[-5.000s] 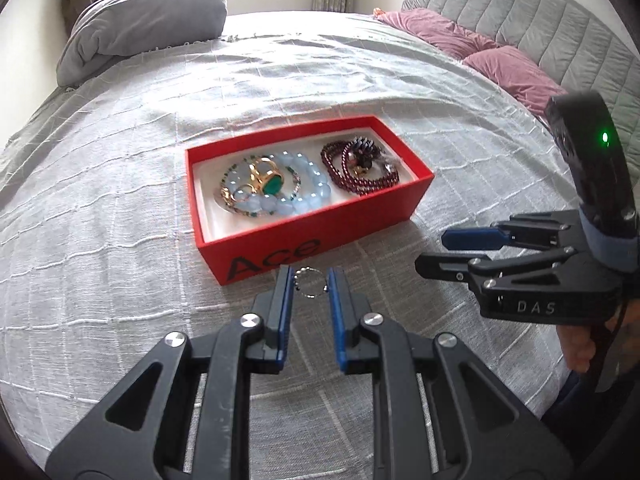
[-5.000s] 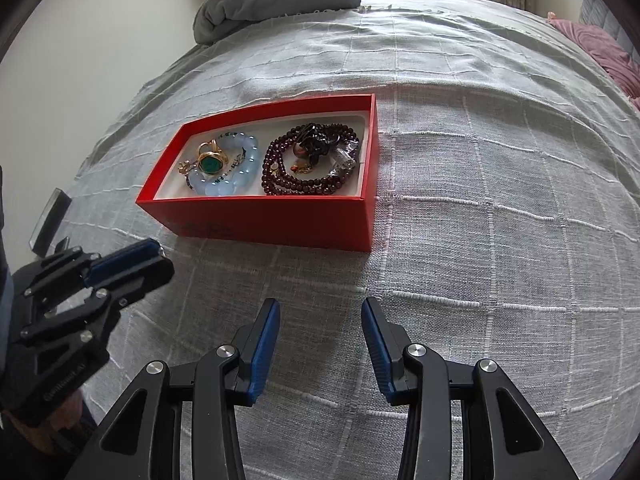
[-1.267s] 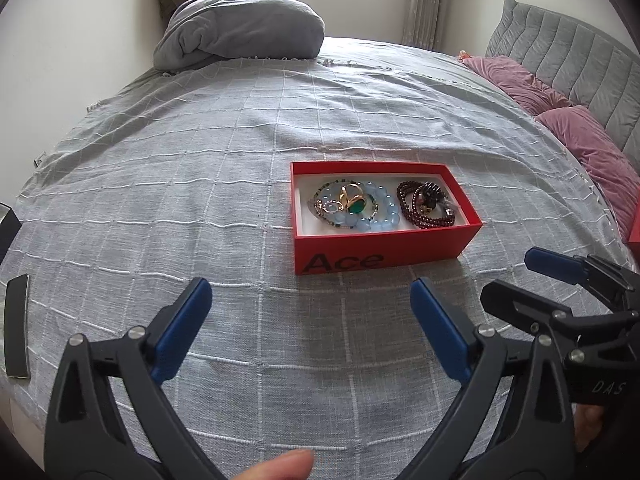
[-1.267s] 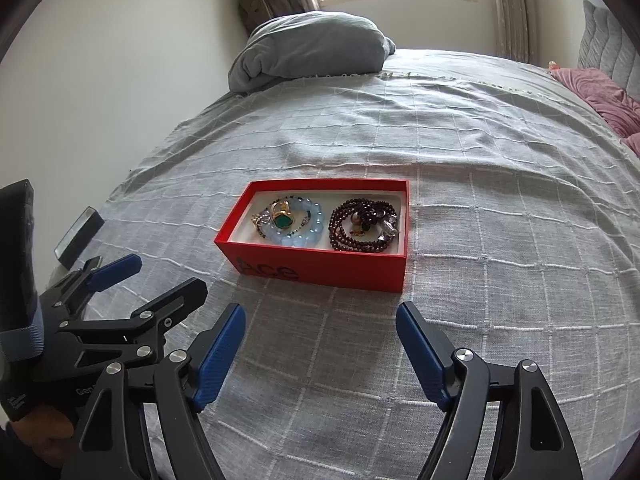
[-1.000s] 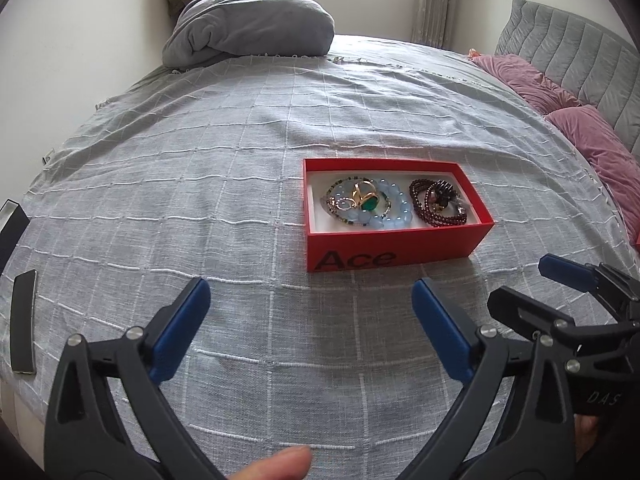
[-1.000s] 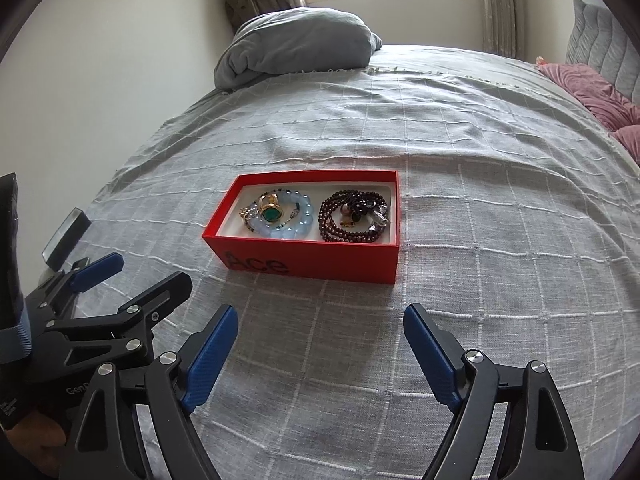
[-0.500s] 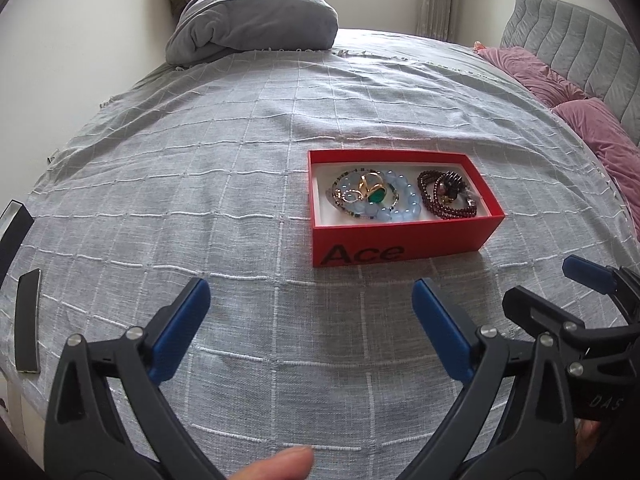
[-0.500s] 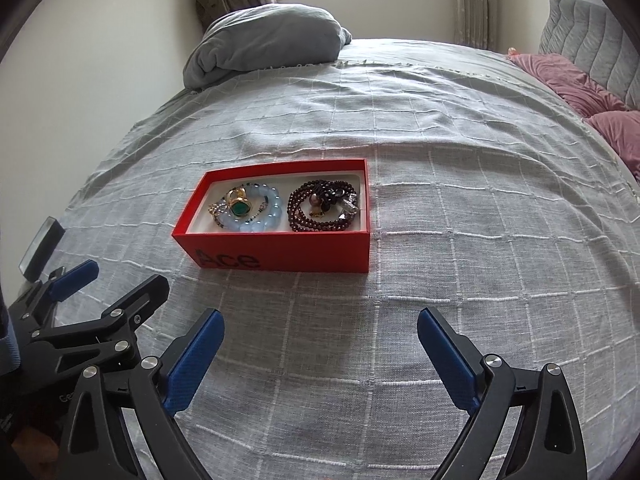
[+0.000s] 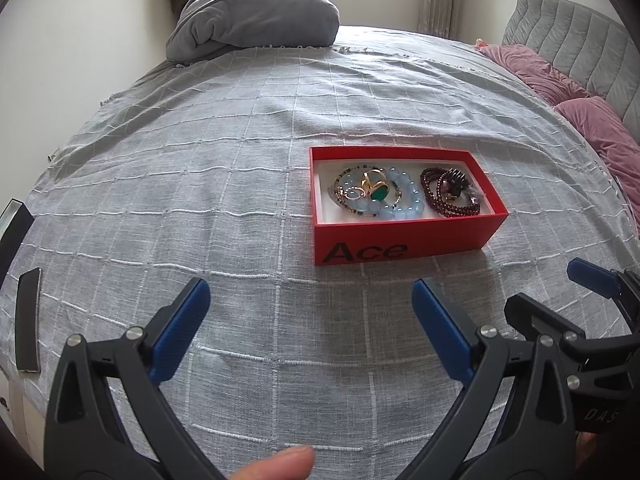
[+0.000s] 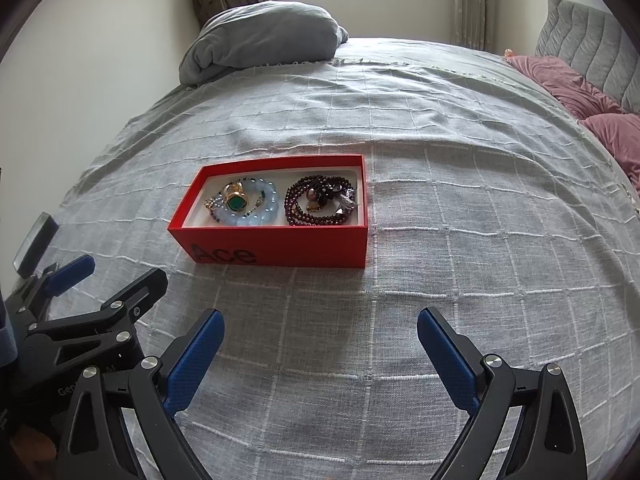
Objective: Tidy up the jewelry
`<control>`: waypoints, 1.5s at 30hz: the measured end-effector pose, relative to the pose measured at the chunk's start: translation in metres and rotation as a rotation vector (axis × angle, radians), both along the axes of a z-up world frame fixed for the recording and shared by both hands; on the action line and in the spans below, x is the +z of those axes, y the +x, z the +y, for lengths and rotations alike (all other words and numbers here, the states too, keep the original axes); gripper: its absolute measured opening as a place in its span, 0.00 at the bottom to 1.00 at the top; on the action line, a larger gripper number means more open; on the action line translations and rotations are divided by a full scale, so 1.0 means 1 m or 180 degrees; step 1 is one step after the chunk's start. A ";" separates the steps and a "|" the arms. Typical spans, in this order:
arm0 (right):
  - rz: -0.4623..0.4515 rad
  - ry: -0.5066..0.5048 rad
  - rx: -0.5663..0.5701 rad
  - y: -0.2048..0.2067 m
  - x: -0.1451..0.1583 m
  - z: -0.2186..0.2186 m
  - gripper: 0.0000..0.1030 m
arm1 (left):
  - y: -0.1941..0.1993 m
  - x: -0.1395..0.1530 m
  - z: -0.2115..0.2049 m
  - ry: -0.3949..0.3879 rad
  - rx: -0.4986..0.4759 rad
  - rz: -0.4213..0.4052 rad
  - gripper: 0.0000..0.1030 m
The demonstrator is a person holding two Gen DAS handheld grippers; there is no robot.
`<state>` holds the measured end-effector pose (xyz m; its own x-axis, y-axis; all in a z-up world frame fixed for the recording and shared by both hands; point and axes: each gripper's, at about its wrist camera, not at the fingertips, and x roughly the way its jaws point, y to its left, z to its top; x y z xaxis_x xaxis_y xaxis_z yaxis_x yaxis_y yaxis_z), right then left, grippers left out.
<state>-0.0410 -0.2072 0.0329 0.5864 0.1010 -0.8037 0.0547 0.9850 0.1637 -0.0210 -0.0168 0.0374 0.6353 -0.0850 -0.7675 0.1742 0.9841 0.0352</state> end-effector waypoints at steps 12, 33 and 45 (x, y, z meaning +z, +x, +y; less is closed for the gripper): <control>0.0020 -0.0015 -0.0002 0.000 -0.001 0.000 0.96 | 0.000 0.000 -0.001 0.0046 0.0002 -0.0002 0.98; 0.0047 -0.0003 -0.0010 0.001 -0.002 0.000 0.96 | 0.001 -0.001 -0.001 0.0061 -0.0003 0.0007 0.98; 0.0051 -0.0003 -0.0011 0.001 -0.003 0.000 0.95 | 0.002 0.001 -0.001 0.0086 -0.0005 -0.0034 0.98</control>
<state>-0.0403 -0.2072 0.0303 0.5739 0.0982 -0.8130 0.0606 0.9850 0.1618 -0.0192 -0.0177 0.0380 0.6433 -0.0652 -0.7628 0.1752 0.9825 0.0637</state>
